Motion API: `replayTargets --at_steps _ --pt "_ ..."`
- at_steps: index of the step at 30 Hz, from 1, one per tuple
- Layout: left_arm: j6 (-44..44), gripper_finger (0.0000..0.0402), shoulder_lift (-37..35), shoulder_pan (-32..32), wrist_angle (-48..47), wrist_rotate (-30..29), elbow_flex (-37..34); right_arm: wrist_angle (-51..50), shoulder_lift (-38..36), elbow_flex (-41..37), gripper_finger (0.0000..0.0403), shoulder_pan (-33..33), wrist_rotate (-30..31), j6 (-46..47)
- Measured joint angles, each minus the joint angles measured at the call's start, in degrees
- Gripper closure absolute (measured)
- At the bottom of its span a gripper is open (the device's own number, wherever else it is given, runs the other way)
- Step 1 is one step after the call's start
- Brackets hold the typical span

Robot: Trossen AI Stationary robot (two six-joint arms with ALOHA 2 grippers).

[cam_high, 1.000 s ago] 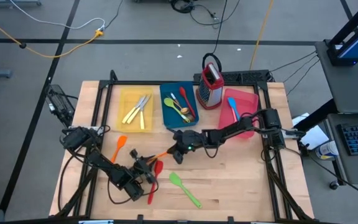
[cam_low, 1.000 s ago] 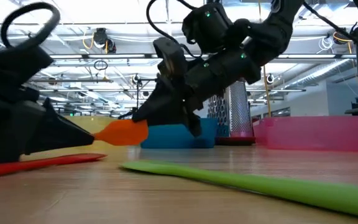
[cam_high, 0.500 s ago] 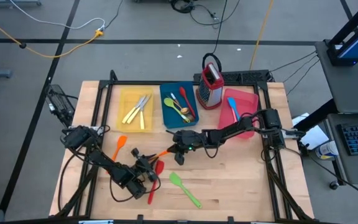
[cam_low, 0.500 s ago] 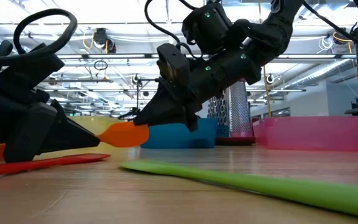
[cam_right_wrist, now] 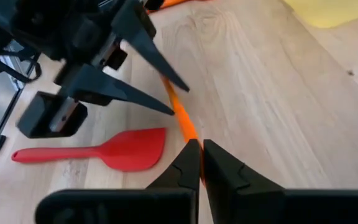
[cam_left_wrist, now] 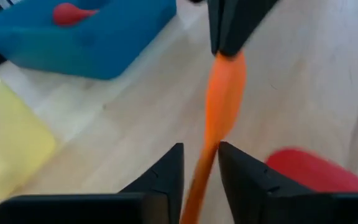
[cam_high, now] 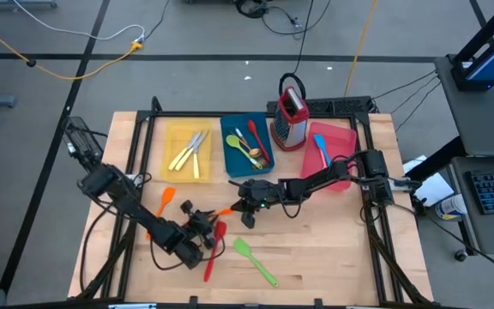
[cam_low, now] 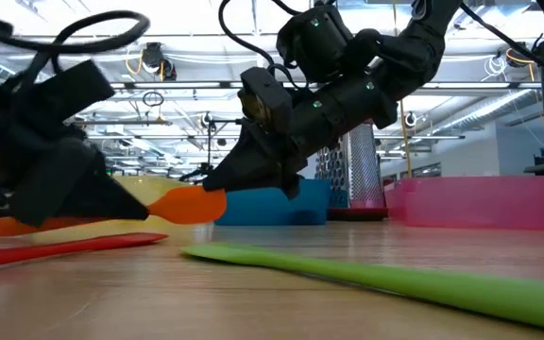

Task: Pick & Place Kitchen Items
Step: Put the right orange spatula into the pink bin

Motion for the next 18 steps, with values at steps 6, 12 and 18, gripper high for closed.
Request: replayTargets --at_steps 6,12,18 --pt "6.5 0.0236 -4.7 1.4 0.3 -0.4 0.0 -0.2 0.0 0.0 0.0401 0.0 0.0 0.0" --pt "12.3 0.0207 -11.5 1.0 0.3 -1.4 0.1 -0.2 -0.2 0.0 0.0401 0.1 0.0 0.0" --pt "17.2 0.0206 -18.8 0.1 0.2 -1.4 0.1 -0.2 -0.2 0.0 0.0401 0.1 0.0 0.0"
